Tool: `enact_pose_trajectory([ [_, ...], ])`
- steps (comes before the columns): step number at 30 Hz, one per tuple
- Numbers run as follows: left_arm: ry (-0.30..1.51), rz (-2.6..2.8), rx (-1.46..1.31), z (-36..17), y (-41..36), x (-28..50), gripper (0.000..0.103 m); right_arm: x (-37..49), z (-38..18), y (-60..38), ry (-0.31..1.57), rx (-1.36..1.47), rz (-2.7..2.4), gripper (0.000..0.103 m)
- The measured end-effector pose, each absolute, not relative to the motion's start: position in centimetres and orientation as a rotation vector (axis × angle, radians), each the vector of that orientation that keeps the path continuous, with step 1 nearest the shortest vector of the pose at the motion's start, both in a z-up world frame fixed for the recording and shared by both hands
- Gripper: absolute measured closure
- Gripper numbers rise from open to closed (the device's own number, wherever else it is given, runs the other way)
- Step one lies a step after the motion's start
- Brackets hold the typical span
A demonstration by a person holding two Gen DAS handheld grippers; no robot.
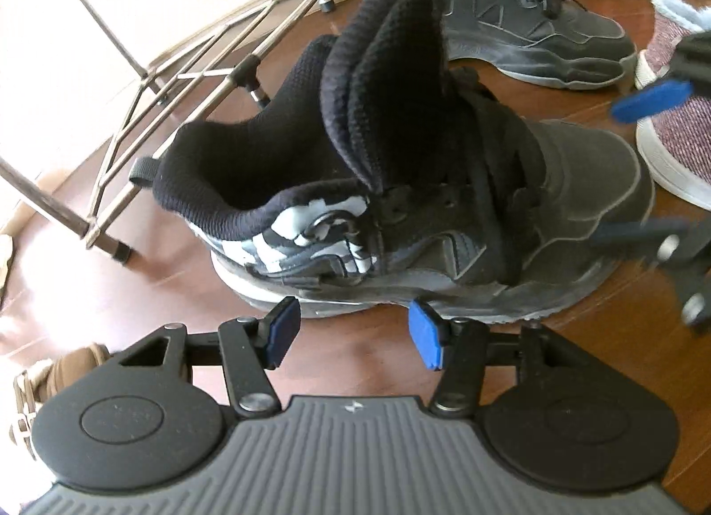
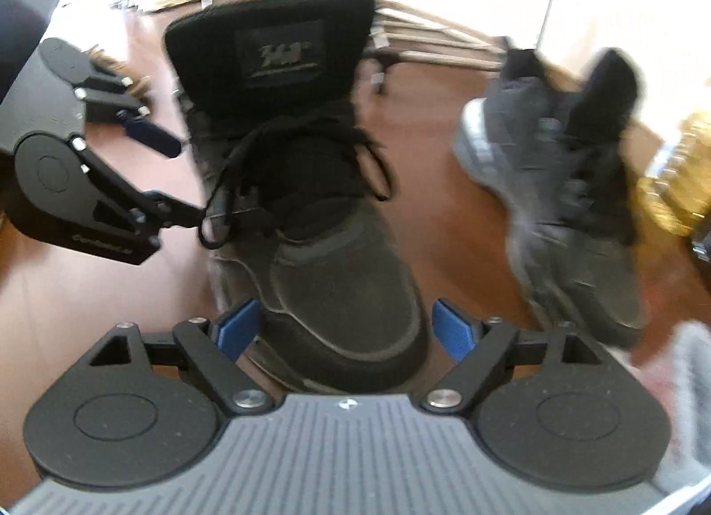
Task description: Organize scattered shoes
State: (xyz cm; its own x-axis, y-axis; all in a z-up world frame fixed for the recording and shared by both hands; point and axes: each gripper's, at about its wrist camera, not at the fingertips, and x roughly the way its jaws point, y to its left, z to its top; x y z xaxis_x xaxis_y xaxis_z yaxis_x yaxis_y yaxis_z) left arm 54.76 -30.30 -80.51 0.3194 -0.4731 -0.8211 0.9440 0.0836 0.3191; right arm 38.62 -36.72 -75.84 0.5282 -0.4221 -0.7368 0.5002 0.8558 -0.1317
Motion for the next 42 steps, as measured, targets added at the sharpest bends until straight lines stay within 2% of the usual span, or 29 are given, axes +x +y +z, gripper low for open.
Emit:
enact_pose_trajectory([
  [1,0.590,-1.156,0.987,-80.5,-30.0,54.9,0.045,37.9,-75.6,-36.1,0.830,0.090,-0.554,0.027],
  [2,0.583,-1.148,0.995,-80.5,-29.9,55.1,0.044,37.5,-75.5,-35.5,0.804,0.071,-0.544,0.044],
  [3,0.574,-1.129,1.009,-80.5,-29.8,55.6,0.044,37.1,-75.4,-34.9,0.779,0.052,-0.535,0.055],
  [4,0.573,-1.111,1.018,-80.5,-29.8,56.3,0.044,36.8,-75.5,-34.2,0.756,0.026,-0.516,0.073],
  [5,0.573,-1.092,1.027,-80.5,-29.8,57.0,0.044,36.8,-75.8,-33.2,0.747,-0.012,-0.480,0.083],
  [12,0.548,-1.086,1.140,-81.8,-32.0,56.9,0.044,38.6,-78.0,-31.7,0.779,-0.097,-0.435,0.083],
  [26,0.416,-1.130,1.257,-83.7,-38.8,54.9,0.044,39.4,-77.1,-35.9,0.845,0.059,-0.558,0.083],
  [28,0.404,-1.138,1.263,-83.9,-39.6,54.4,0.044,39.2,-77.5,-36.9,0.875,0.110,-0.590,0.079],
  [35,0.369,-1.163,1.273,-84.4,-41.1,53.0,0.044,37.6,-76.6,-37.3,0.836,0.174,-0.577,0.076],
  [42,0.370,-1.156,1.203,-83.2,-39.9,54.9,0.044,37.0,-75.6,-37.5,0.788,0.215,-0.559,0.071],
])
